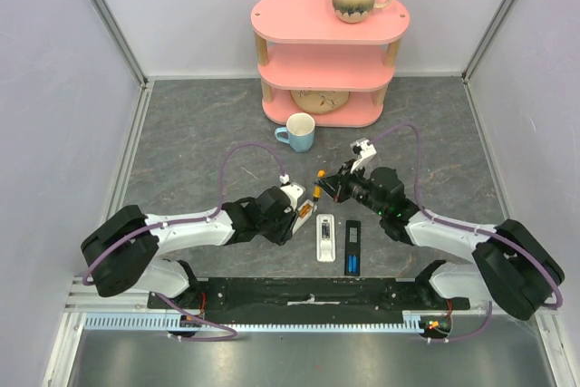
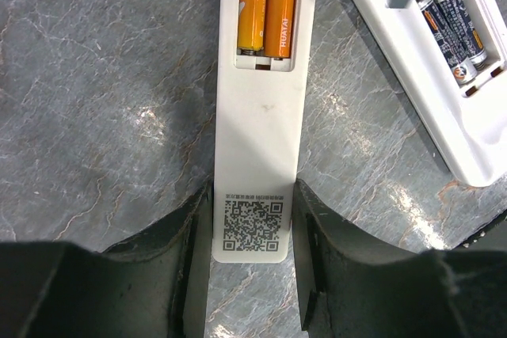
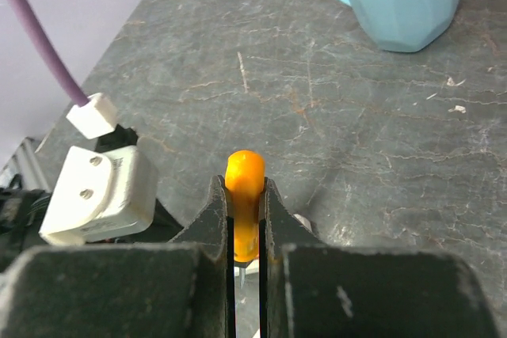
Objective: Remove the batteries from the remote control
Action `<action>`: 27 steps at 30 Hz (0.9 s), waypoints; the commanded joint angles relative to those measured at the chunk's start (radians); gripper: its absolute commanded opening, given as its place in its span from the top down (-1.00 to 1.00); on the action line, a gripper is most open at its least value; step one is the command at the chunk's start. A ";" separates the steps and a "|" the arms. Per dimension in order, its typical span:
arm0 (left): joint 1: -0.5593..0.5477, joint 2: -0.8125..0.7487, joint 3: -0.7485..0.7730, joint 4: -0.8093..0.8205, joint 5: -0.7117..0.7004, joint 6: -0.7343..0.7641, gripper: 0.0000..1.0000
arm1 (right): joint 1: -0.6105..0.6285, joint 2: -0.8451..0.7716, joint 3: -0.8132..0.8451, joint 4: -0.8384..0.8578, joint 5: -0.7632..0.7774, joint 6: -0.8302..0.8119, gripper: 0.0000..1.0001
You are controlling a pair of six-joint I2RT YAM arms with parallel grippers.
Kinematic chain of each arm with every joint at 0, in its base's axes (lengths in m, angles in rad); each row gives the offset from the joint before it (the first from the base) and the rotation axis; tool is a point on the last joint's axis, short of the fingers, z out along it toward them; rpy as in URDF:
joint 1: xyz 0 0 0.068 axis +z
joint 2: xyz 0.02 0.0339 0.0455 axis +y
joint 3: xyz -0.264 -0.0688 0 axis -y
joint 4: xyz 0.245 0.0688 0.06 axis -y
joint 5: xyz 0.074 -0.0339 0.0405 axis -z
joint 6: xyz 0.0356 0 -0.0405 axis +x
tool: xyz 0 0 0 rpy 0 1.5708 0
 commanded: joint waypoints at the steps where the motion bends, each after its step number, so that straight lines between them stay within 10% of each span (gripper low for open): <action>1: -0.003 0.002 -0.027 0.012 -0.041 -0.051 0.85 | 0.077 0.047 0.042 0.155 0.230 -0.078 1.00; 27: -0.001 -0.032 -0.048 0.019 -0.041 -0.059 0.96 | 0.126 0.179 -0.044 0.402 0.302 -0.194 1.00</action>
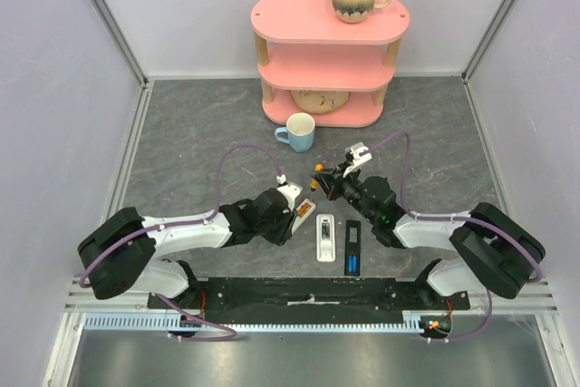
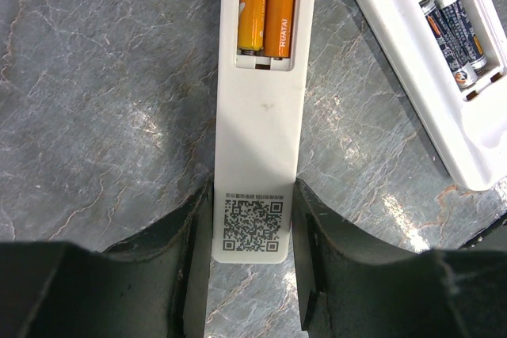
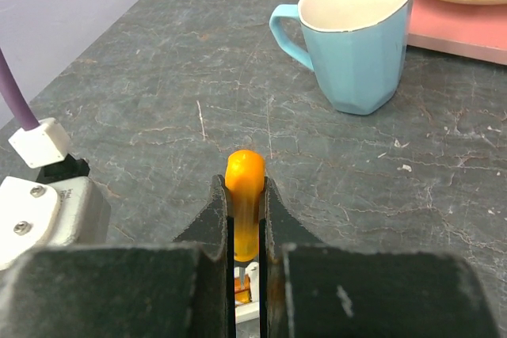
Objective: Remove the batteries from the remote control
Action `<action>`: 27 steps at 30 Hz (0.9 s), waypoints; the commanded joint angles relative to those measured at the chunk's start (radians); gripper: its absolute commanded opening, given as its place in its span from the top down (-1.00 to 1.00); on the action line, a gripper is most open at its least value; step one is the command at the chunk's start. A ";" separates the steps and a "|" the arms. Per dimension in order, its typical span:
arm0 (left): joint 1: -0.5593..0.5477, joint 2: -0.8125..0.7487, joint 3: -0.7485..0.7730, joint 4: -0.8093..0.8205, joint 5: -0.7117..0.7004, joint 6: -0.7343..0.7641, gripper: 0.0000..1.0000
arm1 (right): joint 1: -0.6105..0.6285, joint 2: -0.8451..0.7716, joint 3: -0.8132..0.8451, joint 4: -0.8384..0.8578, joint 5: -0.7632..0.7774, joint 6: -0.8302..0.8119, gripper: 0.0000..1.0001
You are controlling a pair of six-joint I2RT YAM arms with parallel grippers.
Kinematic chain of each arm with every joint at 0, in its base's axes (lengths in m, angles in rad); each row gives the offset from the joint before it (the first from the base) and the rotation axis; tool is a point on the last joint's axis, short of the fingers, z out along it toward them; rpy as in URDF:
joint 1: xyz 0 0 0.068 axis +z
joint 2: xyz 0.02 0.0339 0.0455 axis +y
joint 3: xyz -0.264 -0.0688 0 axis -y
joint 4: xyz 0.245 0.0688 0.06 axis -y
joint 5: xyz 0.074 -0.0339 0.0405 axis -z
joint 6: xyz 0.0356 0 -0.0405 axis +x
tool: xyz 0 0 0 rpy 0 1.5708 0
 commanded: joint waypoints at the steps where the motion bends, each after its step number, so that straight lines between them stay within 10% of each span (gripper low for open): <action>1: -0.003 -0.001 -0.013 -0.013 -0.021 -0.028 0.96 | 0.004 0.025 -0.015 0.090 0.011 -0.010 1.00; 27: -0.003 0.003 -0.011 -0.018 -0.016 -0.033 0.96 | -0.010 0.169 -0.061 0.177 -0.107 0.076 1.00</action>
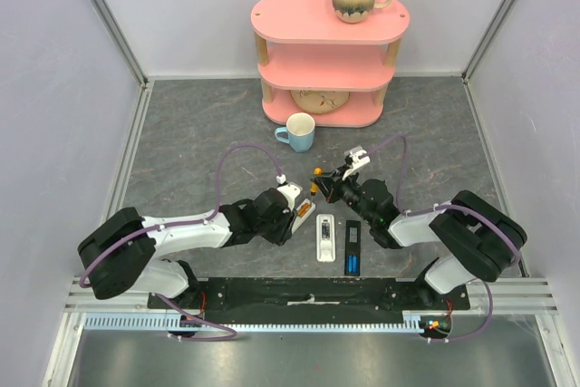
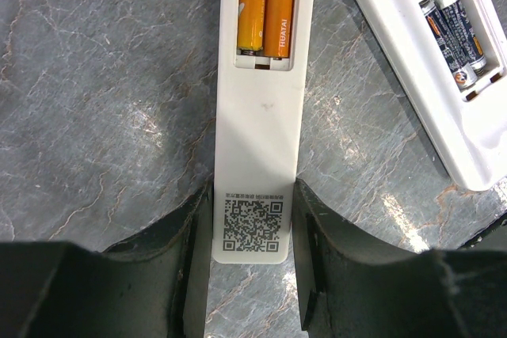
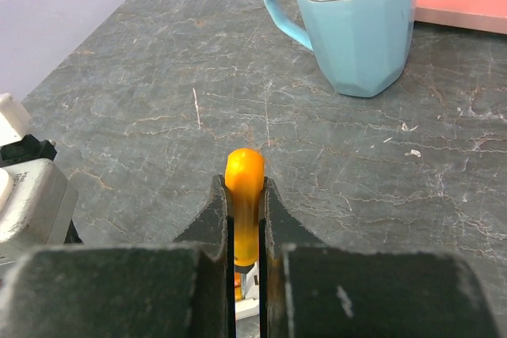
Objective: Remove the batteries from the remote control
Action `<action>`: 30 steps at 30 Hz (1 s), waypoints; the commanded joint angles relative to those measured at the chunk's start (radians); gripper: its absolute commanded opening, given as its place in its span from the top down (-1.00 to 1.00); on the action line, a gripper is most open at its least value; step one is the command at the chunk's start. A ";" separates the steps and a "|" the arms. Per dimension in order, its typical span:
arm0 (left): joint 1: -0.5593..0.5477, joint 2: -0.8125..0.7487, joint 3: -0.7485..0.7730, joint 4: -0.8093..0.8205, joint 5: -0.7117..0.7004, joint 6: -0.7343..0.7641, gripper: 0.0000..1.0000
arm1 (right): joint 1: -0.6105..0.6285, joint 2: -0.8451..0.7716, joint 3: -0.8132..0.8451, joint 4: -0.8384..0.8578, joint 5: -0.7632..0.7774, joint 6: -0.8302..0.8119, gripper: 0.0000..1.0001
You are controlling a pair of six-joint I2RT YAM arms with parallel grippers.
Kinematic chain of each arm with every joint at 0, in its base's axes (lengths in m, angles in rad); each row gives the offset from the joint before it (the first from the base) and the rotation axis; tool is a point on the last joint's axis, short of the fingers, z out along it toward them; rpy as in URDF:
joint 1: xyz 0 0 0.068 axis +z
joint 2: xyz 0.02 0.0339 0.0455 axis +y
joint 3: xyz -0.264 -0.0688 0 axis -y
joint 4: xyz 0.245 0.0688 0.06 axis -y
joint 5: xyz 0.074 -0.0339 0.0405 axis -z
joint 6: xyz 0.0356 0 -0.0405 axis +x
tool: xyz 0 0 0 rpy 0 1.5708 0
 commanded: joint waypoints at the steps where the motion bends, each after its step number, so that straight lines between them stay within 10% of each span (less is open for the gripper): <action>1: -0.001 0.005 -0.011 -0.016 -0.018 -0.030 0.96 | -0.008 0.058 -0.028 0.036 -0.093 0.091 1.00; 16: -0.001 0.009 -0.010 -0.018 -0.018 -0.030 0.96 | -0.148 0.400 -0.071 0.606 -0.354 0.541 1.00; 30: -0.001 0.020 -0.005 -0.018 -0.021 -0.030 0.96 | -0.137 0.359 -0.067 0.654 -0.399 0.650 1.00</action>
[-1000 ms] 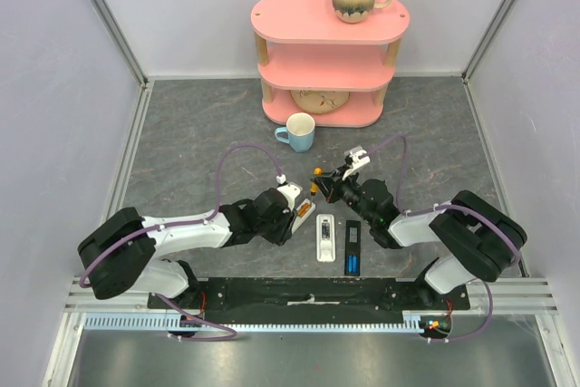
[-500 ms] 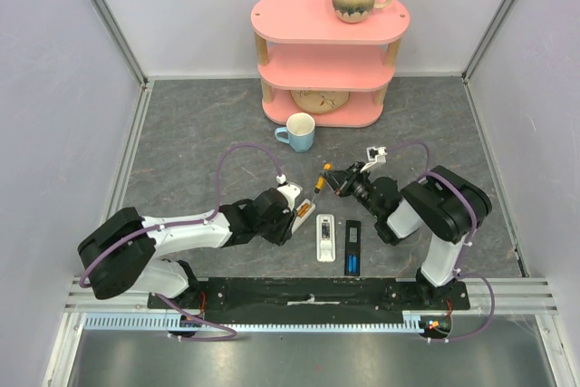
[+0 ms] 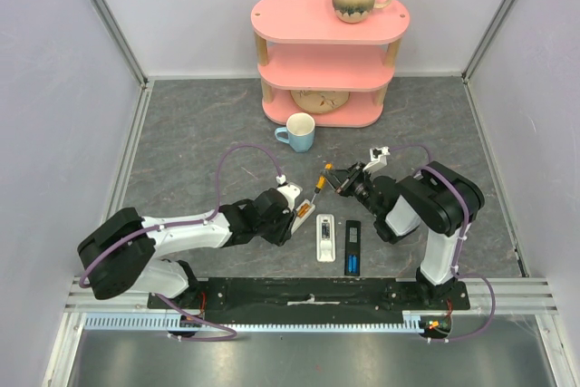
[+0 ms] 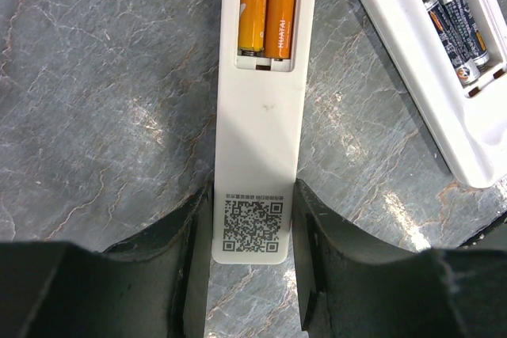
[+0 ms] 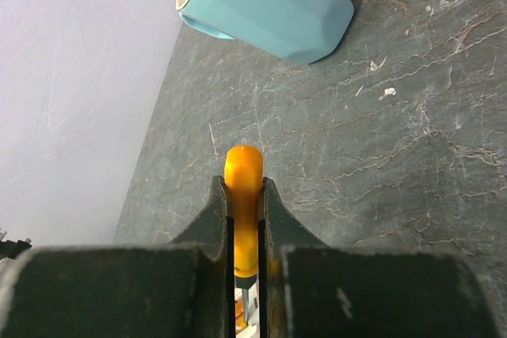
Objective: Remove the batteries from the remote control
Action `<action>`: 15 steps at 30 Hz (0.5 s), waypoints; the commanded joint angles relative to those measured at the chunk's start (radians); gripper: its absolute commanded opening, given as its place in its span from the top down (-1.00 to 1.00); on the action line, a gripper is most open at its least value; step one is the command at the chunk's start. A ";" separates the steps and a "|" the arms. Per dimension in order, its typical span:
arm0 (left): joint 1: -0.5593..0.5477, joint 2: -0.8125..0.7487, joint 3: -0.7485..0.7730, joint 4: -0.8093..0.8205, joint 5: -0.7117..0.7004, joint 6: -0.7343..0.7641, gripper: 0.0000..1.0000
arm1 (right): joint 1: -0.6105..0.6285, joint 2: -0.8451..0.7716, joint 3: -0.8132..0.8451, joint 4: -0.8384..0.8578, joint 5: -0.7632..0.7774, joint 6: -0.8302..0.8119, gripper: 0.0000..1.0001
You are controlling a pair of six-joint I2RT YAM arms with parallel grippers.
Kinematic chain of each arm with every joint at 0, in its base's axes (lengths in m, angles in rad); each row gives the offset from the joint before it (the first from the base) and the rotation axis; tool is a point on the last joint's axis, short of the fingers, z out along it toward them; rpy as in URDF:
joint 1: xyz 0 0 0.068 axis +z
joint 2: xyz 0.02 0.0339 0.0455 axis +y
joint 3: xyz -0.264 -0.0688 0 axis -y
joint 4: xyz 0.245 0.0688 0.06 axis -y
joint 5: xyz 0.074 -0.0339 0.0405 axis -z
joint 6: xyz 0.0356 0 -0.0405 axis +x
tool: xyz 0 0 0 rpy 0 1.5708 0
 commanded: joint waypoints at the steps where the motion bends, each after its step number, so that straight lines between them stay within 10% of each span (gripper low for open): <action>1: -0.001 0.022 -0.007 -0.010 -0.021 -0.031 0.96 | 0.078 -0.014 -0.042 0.276 -0.240 0.077 1.00; 15: -0.003 0.026 -0.004 -0.013 -0.027 -0.032 0.96 | 0.130 -0.081 -0.036 0.277 -0.250 0.129 1.00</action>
